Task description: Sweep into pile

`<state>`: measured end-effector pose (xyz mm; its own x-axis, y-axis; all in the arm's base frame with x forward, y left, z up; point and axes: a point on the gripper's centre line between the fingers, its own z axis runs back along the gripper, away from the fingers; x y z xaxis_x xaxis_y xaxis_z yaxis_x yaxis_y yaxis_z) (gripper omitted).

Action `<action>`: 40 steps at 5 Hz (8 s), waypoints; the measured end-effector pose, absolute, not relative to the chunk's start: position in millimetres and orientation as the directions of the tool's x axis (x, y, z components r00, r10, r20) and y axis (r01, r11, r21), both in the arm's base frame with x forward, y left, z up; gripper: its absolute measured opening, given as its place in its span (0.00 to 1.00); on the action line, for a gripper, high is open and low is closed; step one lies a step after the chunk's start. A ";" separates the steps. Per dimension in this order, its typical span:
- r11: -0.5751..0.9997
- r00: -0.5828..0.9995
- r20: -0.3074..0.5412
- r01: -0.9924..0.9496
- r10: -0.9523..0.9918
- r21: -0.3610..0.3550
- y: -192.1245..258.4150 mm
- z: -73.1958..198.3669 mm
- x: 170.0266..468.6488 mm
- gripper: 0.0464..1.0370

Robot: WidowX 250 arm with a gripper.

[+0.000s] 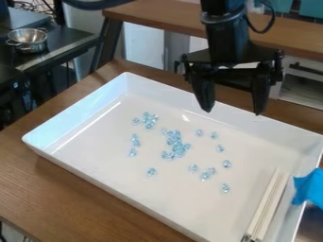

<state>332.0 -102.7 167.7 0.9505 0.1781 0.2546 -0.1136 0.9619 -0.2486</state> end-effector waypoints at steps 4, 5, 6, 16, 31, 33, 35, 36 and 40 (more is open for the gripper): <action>1.000 0.971 0.241 -0.007 0.011 -0.015 -173.6 86.0 326.4 0.96; 1.000 0.969 0.247 0.009 -0.014 0.021 -177.3 68.1 329.7 0.96; 1.000 0.967 0.254 0.012 -0.017 0.021 -175.6 65.4 332.8 0.96; 0.983 0.976 0.214 -0.067 0.030 0.168 -32.8 38.7 332.7 0.31; 0.965 0.935 0.354 -0.105 0.014 0.239 -91.9 76.8 359.1 0.31; 0.966 0.940 0.342 -0.079 -0.010 0.245 -76.6 53.7 374.7 0.31; 0.977 0.940 0.341 -0.072 -0.001 0.202 -72.9 61.0 381.2 0.31; 0.984 0.927 0.376 -0.072 0.007 0.161 -76.4 87.1 379.3 0.31; 0.977 0.934 0.347 -0.143 0.080 0.158 -115.2 65.0 392.0 0.31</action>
<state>392.0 -115.2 65.0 0.9343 0.0802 0.3474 -0.1426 0.9771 0.1578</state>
